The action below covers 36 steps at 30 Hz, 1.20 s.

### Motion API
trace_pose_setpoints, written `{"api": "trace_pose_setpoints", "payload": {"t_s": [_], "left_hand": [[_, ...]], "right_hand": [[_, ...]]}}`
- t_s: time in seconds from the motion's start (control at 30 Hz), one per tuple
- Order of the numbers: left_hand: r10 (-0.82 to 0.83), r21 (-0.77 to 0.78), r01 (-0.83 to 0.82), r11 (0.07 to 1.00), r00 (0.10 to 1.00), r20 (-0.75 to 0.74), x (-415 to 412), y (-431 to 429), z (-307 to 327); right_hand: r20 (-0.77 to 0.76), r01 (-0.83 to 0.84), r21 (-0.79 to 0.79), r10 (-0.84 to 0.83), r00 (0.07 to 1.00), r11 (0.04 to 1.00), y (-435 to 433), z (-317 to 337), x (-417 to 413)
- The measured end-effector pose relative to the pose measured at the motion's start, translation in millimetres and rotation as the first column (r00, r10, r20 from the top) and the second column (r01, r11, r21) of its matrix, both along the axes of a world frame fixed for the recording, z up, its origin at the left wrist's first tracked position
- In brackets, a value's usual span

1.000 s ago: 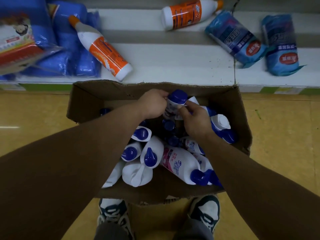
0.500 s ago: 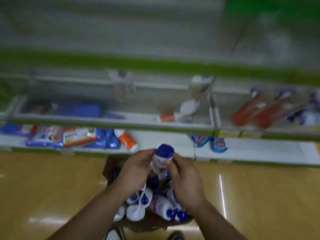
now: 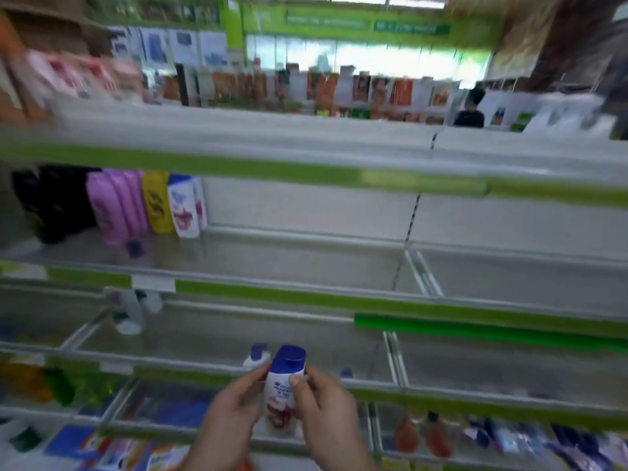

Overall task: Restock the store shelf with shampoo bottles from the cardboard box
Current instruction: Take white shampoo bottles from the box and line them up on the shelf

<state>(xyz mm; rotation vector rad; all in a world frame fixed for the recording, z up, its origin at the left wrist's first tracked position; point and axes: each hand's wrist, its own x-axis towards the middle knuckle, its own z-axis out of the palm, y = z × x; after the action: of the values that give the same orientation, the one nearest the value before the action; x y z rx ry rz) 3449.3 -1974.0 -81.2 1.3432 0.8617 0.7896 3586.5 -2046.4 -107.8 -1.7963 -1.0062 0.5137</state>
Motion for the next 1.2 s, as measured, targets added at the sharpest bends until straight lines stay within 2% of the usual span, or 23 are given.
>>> {"api": "trace_pose_setpoints", "payload": {"t_s": [0.27, 0.47, 0.6, 0.83, 1.0, 1.2], "left_hand": [[0.019, 0.16, -0.016, 0.987, 1.0, -0.016, -6, -5, 111], [0.051, 0.308, -0.006, 0.951, 0.989, -0.137, -18, 13, 157], [0.078, 0.385, -0.021, 0.923, 0.988, -0.132, -25, 29, 180], [0.02, 0.32, 0.0, 0.947, 0.998, -0.057, -47, 89, 193], [-0.002, 0.284, 0.022, 0.958, 0.997, -0.071, -61, 155, 192], [-0.006, 0.262, 0.039, 0.964, 0.992, -0.124, -78, 239, 176]], "right_hand": [[0.139, -0.064, 0.073, 0.054, 0.989, 0.995, 8, 123, -1], [0.218, -0.071, 0.049, 0.059, 0.974, 0.996, 22, 187, -8], [0.197, -0.081, 0.071, 0.066, 0.978, 0.994, 46, 206, -17], [0.203, -0.047, 0.118, 0.022, 0.979, 0.992, 115, 211, -39], [0.196, 0.019, 0.13, -0.044, 0.98, 0.991, 182, 206, -57], [0.177, -0.006, 0.082, -0.009, 0.984, 0.997, 254, 200, -77]]}}
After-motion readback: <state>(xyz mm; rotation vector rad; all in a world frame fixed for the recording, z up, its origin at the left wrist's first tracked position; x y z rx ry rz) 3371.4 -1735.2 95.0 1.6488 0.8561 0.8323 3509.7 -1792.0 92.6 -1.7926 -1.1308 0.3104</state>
